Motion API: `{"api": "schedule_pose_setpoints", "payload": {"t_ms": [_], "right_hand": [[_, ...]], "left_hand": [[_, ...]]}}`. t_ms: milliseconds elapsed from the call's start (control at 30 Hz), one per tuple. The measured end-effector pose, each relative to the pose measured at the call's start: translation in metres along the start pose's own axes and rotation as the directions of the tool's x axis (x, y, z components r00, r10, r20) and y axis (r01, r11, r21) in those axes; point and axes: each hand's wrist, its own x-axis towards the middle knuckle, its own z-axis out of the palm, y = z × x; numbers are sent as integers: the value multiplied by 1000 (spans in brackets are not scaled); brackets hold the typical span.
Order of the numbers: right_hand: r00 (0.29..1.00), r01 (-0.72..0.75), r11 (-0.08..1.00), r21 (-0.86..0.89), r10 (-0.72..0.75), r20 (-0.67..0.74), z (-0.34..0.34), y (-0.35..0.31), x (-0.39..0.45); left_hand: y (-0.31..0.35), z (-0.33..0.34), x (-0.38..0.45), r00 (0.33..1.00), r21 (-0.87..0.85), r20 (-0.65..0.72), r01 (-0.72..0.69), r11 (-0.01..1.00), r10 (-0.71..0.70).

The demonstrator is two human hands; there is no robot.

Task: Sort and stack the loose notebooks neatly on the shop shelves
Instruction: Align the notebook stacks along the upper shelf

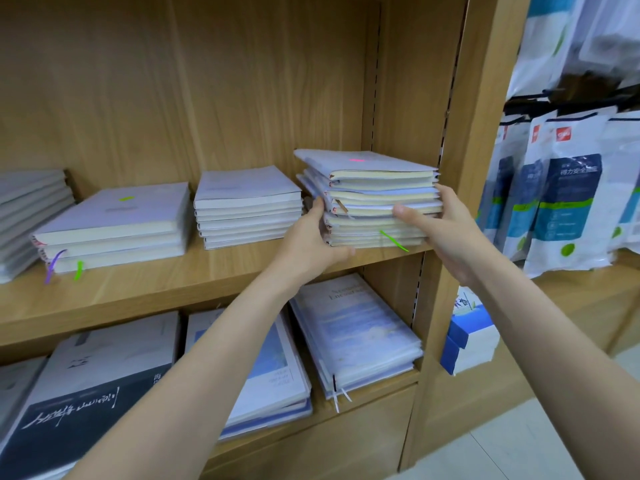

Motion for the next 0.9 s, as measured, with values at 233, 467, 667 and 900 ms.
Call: {"api": "schedule_pose_setpoints", "payload": {"t_ms": [233, 467, 667, 900], "right_hand": [[995, 33, 992, -120, -44, -91, -1, 7, 4], [994, 4, 991, -131, -18, -111, -4, 9, 10], [996, -43, 982, -182, 29, -82, -8, 0, 12], [998, 53, 993, -102, -56, -29, -4, -11, 14]], "left_hand": [[-1, -3, 7, 1000, -32, 5, 12, 999, -12], [-4, -5, 8, 1000, 17, -26, 19, 1000, -18], [3, -5, 5, 1000, 22, 16, -21, 1000, 21], [1, -9, 8, 987, -36, -35, -157, 987, 156]]}}
